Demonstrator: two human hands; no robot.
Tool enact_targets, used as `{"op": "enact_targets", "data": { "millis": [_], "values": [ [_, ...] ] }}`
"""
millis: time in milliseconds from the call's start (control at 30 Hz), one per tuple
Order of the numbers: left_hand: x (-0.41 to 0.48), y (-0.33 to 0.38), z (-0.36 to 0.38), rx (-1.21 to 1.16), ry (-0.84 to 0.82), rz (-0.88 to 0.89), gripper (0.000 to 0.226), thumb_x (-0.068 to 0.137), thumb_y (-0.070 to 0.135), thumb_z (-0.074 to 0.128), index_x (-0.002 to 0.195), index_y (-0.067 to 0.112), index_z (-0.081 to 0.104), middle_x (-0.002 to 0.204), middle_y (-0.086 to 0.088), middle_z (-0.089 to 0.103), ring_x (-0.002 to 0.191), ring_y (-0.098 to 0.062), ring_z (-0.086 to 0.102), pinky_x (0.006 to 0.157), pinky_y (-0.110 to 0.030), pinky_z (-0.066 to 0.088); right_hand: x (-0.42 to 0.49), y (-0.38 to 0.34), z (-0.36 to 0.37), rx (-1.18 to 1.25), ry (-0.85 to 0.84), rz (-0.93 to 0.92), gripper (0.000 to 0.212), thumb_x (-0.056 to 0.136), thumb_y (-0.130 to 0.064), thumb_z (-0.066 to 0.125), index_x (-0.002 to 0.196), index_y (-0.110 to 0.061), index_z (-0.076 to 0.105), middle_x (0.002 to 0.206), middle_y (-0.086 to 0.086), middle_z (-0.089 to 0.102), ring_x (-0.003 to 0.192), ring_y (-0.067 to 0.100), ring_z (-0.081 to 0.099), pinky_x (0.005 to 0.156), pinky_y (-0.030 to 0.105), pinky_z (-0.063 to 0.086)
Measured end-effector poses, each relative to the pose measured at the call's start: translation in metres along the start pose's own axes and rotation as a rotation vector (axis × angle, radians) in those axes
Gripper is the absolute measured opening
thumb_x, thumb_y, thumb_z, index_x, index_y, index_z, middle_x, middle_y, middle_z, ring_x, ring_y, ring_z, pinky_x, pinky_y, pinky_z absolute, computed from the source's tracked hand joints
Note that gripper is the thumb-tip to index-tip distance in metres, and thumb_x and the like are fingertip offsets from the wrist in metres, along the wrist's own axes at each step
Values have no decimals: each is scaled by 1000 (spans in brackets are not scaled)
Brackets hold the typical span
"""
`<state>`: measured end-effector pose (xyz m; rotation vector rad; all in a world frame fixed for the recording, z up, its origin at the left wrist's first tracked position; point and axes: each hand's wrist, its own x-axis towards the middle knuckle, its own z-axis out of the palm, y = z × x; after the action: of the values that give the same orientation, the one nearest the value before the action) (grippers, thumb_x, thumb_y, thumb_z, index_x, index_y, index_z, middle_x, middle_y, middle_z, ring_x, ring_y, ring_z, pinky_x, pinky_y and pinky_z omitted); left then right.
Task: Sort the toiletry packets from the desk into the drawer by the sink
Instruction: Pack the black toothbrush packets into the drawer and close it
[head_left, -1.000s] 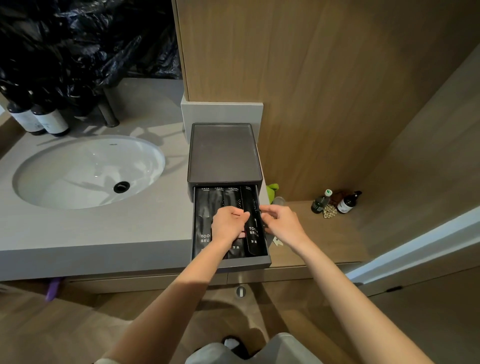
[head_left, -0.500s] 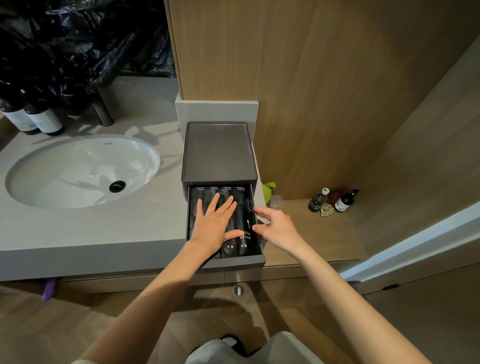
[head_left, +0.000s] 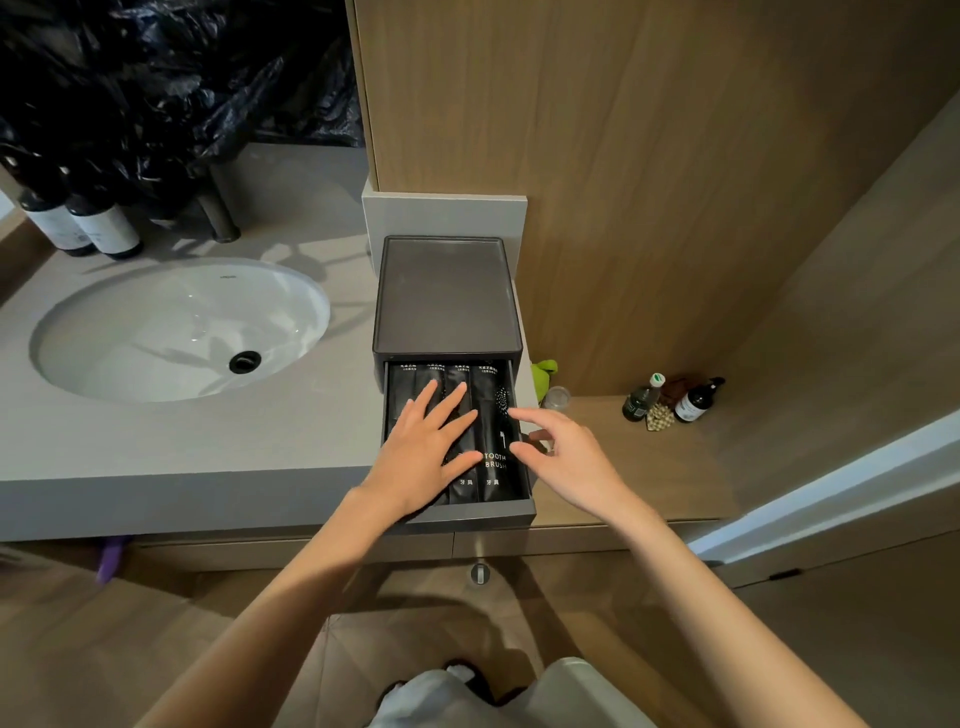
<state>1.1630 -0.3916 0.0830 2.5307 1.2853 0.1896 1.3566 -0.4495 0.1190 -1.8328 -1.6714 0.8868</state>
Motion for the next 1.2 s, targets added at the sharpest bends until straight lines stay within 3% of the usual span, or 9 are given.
{"op": "enact_targets", "data": {
  "millis": [133,233,400,533,667,833,967,1067,1200],
  "values": [
    [-41,-8,-8,-121,202,19,60,87,62,38,128,24,59,130,7,56,122,-18,41,102,-35,40,-24,6,-1,-90,-99,-131,37,86,-37,66,123,-31,62,119,-18,59,109,2,49,86,5,32],
    [-66,-22,-7,-54,168,91,59,79,70,46,114,28,66,110,9,58,97,-12,40,86,-25,39,-36,12,7,-254,-190,-217,43,81,-45,69,123,-34,61,119,-17,61,112,6,46,94,13,32],
    [-79,-44,1,98,90,148,44,78,63,46,96,30,68,89,10,59,77,-13,41,65,-27,46,-37,12,17,-483,-160,-293,39,88,-42,61,126,-34,59,116,-14,64,105,11,45,91,29,41],
    [-79,-42,-5,111,75,163,26,79,48,64,95,28,69,86,11,64,77,-15,51,66,-25,34,-34,9,17,-572,-158,-334,33,92,-43,54,123,-33,60,112,-12,65,104,13,47,92,32,36],
    [-79,-38,-15,61,46,91,28,82,45,65,104,29,69,96,12,66,88,-16,51,73,-26,31,-34,9,15,-579,-126,-358,33,94,-44,50,124,-33,60,112,-14,64,102,13,48,84,29,34],
    [-70,-36,-27,74,106,51,27,82,44,65,104,29,70,98,13,66,91,-15,51,74,-27,35,-20,9,17,-589,-48,-359,30,93,-39,55,121,-31,63,109,-13,68,97,15,51,77,26,32],
    [-46,-42,-33,262,107,68,27,71,37,79,94,26,72,84,8,66,78,-20,57,65,-32,45,2,5,15,-603,14,-312,31,93,-37,56,123,-31,62,113,-13,67,98,15,48,74,27,28],
    [-31,-46,-37,326,148,62,35,57,38,87,87,26,73,81,6,65,75,-21,59,63,-32,47,18,-1,11,-593,37,-297,33,88,-34,64,122,-31,63,117,-12,65,105,14,47,82,28,36],
    [-15,-52,-41,268,164,-59,60,54,37,88,108,21,68,105,0,65,92,-28,60,72,-38,48,36,-4,9,-575,60,-281,52,85,-26,69,134,-28,53,141,-8,49,131,13,39,105,30,38]
  ]
}}
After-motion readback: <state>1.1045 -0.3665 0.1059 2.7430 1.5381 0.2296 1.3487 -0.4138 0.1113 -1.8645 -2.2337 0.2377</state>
